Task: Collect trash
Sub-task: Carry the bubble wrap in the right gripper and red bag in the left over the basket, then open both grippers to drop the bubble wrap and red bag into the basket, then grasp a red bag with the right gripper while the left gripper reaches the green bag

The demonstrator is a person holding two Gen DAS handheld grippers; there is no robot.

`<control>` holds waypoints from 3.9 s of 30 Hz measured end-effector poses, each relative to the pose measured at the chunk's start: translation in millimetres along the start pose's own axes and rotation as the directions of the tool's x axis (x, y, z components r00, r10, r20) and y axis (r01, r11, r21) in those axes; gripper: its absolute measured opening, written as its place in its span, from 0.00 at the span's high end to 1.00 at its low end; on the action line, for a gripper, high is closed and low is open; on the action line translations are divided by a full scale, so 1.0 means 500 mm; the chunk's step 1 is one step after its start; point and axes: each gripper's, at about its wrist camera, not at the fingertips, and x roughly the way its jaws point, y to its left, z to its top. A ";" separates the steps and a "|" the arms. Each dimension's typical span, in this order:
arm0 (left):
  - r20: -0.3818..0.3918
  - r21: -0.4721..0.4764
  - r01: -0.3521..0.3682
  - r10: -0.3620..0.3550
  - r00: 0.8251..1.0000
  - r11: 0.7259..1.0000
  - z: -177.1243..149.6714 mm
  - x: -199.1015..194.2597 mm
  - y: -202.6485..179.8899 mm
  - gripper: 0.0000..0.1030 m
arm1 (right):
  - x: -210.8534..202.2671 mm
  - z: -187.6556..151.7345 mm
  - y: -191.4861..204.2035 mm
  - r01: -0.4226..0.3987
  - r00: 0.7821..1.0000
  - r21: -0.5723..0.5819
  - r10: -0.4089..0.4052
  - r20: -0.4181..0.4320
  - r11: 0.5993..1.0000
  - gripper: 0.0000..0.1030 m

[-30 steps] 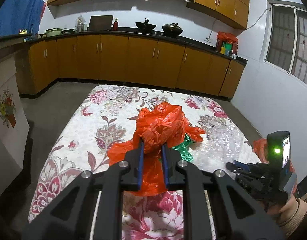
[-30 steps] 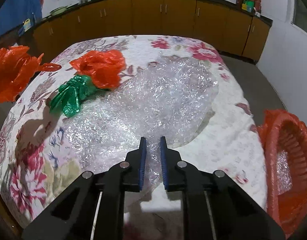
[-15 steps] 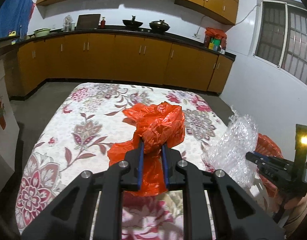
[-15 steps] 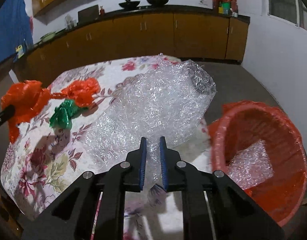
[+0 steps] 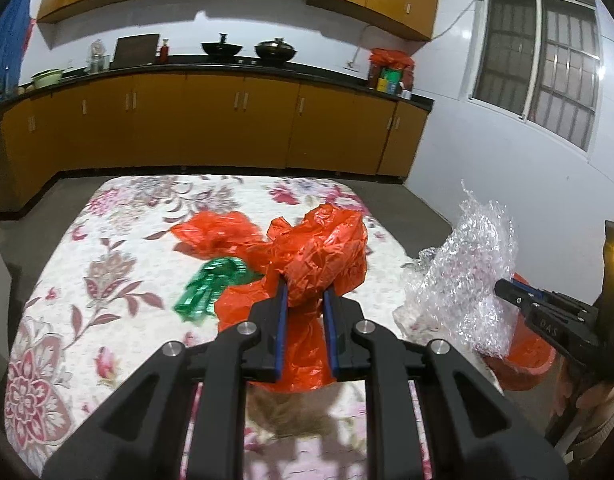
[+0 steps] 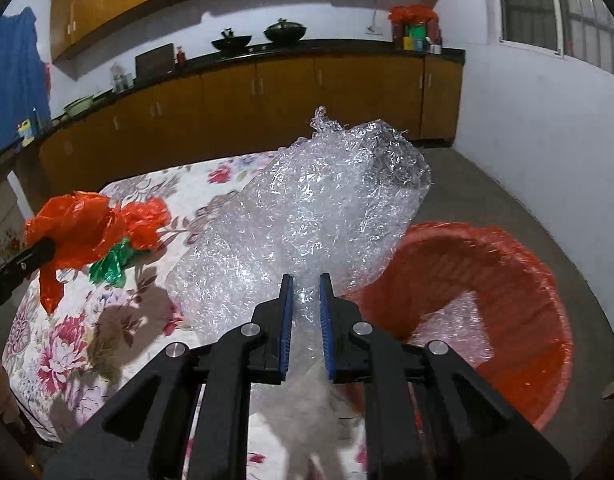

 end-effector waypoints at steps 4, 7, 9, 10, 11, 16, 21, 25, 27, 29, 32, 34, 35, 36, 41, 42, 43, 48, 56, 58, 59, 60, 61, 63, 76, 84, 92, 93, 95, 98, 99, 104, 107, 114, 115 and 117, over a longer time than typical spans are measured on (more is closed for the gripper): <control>-0.002 0.009 0.037 -0.037 0.999 0.999 0.002 0.012 -0.034 0.84 | -0.016 0.002 -0.033 0.026 1.000 0.027 -0.026 0.017 0.999 0.87; -0.005 0.019 0.062 -0.062 0.998 0.998 0.002 0.021 -0.059 0.84 | -0.023 0.003 -0.055 0.045 0.999 0.044 -0.046 0.025 0.998 0.87; -0.006 0.029 0.080 -0.080 0.997 0.996 0.001 0.025 -0.081 0.84 | -0.028 0.003 -0.070 0.059 0.998 0.055 -0.061 0.030 0.997 0.87; -0.006 0.031 0.089 -0.089 0.996 0.996 0.001 0.028 -0.089 0.84 | -0.030 0.003 -0.076 0.067 0.997 0.061 -0.069 0.033 0.996 0.87; -0.007 0.032 0.102 -0.102 0.995 0.994 0.001 0.030 -0.100 0.84 | -0.032 0.001 -0.082 0.075 0.996 0.066 -0.077 0.035 0.995 0.87; -0.009 0.035 0.150 -0.150 0.989 0.988 0.004 0.041 -0.144 0.84 | -0.045 -0.007 -0.125 0.139 0.989 0.084 -0.143 0.040 0.987 0.87; -0.010 0.034 0.209 -0.209 0.978 0.977 0.009 0.053 -0.198 0.84 | -0.052 -0.020 -0.184 0.196 0.979 0.134 -0.201 0.024 0.971 0.87; -0.021 0.045 0.259 -0.259 0.966 0.965 0.007 0.064 -0.246 0.84 | -0.056 -0.030 -0.221 0.230 0.972 0.156 -0.234 0.009 0.961 0.87; -0.028 0.049 0.284 -0.283 0.959 0.957 0.006 0.071 -0.268 0.84 | -0.057 -0.034 -0.234 0.244 0.969 0.163 -0.248 0.003 0.956 0.87; -0.037 0.049 0.305 -0.304 0.952 0.951 0.005 0.079 -0.287 0.84 | -0.058 -0.038 -0.247 0.252 0.967 0.171 -0.255 -0.004 0.953 0.87; -0.057 0.050 0.334 -0.331 0.942 0.941 0.003 0.095 -0.316 0.84 | -0.055 -0.045 -0.259 0.261 0.965 0.183 -0.262 -0.019 0.948 0.87; -0.073 0.048 0.352 -0.348 0.935 0.935 0.000 0.109 -0.337 0.84 | -0.052 -0.045 -0.270 0.267 0.964 0.192 -0.266 -0.029 0.945 0.87; -0.079 0.046 0.358 -0.354 0.932 0.932 -0.001 0.115 -0.344 0.84 | -0.050 -0.045 -0.270 0.269 0.963 0.196 -0.268 -0.033 0.943 0.87; -0.088 0.040 0.368 -0.363 0.927 0.929 -0.003 0.122 -0.351 0.84 | -0.049 -0.047 -0.275 0.271 0.962 0.200 -0.269 -0.038 0.941 0.87; -0.125 0.016 0.403 -0.398 0.909 0.915 -0.010 0.156 -0.386 0.84 | -0.042 -0.049 -0.297 0.287 0.958 0.217 -0.282 -0.055 0.933 0.87; -0.131 0.014 0.408 -0.402 0.906 0.913 -0.012 0.162 -0.394 0.84 | -0.041 -0.048 -0.299 0.290 0.957 0.218 -0.284 -0.056 0.932 0.87; -0.138 0.014 0.413 -0.407 0.903 0.911 -0.014 0.168 -0.401 0.83 | -0.039 -0.048 -0.302 0.291 0.957 0.220 -0.286 -0.057 0.931 0.86; -0.162 0.020 0.431 -0.422 0.892 0.902 -0.025 0.192 -0.430 0.82 | -0.031 -0.044 -0.306 0.282 0.959 0.212 -0.277 -0.054 0.936 0.85; -0.183 0.009 0.414 -0.405 0.896 0.910 -0.040 0.213 -0.425 0.64 | -0.037 -0.068 -0.322 0.252 0.968 0.226 -0.246 -0.054 0.941 0.68; -0.182 0.002 0.399 -0.392 0.902 0.917 -0.038 0.213 -0.411 0.62 | -0.042 -0.073 -0.328 0.257 0.966 0.230 -0.251 -0.057 0.939 0.68; -0.176 0.004 0.384 -0.378 0.909 0.923 -0.036 0.210 -0.399 0.60 | -0.044 -0.076 -0.331 0.259 0.966 0.233 -0.253 -0.059 0.937 0.68; -0.169 0.007 0.372 -0.366 0.915 0.928 -0.033 0.206 -0.389 0.57 | -0.048 -0.079 -0.335 0.262 0.965 0.236 -0.255 -0.059 0.936 0.67; -0.160 0.010 0.357 -0.351 0.923 0.934 -0.031 0.201 -0.378 0.53 | -0.050 -0.080 -0.340 0.263 0.965 0.237 -0.256 -0.059 0.935 0.67; -0.135 0.016 0.314 -0.309 0.941 0.949 -0.026 0.188 -0.346 0.49 | -0.055 -0.076 -0.343 0.266 0.964 0.237 -0.260 -0.054 0.934 0.67; -0.038 0.040 -0.061 0.063 0.997 0.997 -0.002 0.117 -0.069 0.40 | -0.038 -0.024 -0.223 0.140 0.990 0.151 -0.140 -0.008 0.979 0.64; -0.097 -0.072 -0.231 0.223 0.970 0.970 0.016 0.133 0.114 0.40 | 0.007 0.007 -0.069 -0.018 1.000 0.062 0.019 -0.013 0.998 0.64; -0.207 -0.071 -0.240 0.221 0.953 0.968 0.000 0.213 0.155 0.41 | 0.049 0.035 0.061 -0.132 0.991 -0.029 0.131 -0.024 0.991 0.60; -0.216 -0.069 -0.238 0.219 0.952 0.969 -0.003 0.222 0.159 0.44 | 0.056 0.038 0.074 -0.140 0.990 -0.036 0.140 -0.027 0.989 0.60; -0.250 -0.066 -0.225 0.202 0.947 0.972 -0.008 0.241 0.163 0.53 | 0.063 0.041 0.092 -0.151 0.988 -0.046 0.150 -0.032 0.987 0.60; -0.273 -0.080 -0.207 0.178 0.945 0.975 -0.015 0.250 0.173 0.66 | 0.079 0.046 0.119 -0.167 0.985 -0.068 0.165 -0.043 0.984 0.60; -0.269 -0.085 -0.199 0.170 0.948 0.976 -0.014 0.247 0.177 0.74 | 0.082 0.046 0.124 -0.171 0.985 -0.073 0.168 -0.046 0.983 0.60; -0.249 -0.078 -0.162 0.139 0.959 0.984 -0.019 0.222 0.188 0.94 | 0.110 0.050 0.174 -0.217 0.975 -0.077 0.211 -0.075 0.973 0.60; -0.221 -0.074 -0.159 0.139 0.965 0.985 -0.024 0.184 0.201 0.96 | 0.127 0.052 0.209 -0.248 0.966 -0.089 0.240 -0.093 0.965 0.60; -0.120 -0.102 -0.237 0.224 0.967 0.966 -0.028 0.067 0.262 0.98 | 0.181 0.063 0.296 -0.309 0.947 -0.121 0.293 -0.134 0.943 0.60; -0.111 -0.111 -0.254 0.242 0.964 0.961 -0.028 0.056 0.272 0.98 | 0.195 0.064 0.313 -0.318 0.943 -0.126 0.300 -0.142 0.940 0.60; -0.095 -0.135 -0.292 0.281 0.955 0.947 -0.026 0.036 0.294 0.98 | 0.221 0.065 0.340 -0.328 0.939 -0.138 0.307 -0.154 0.935 0.60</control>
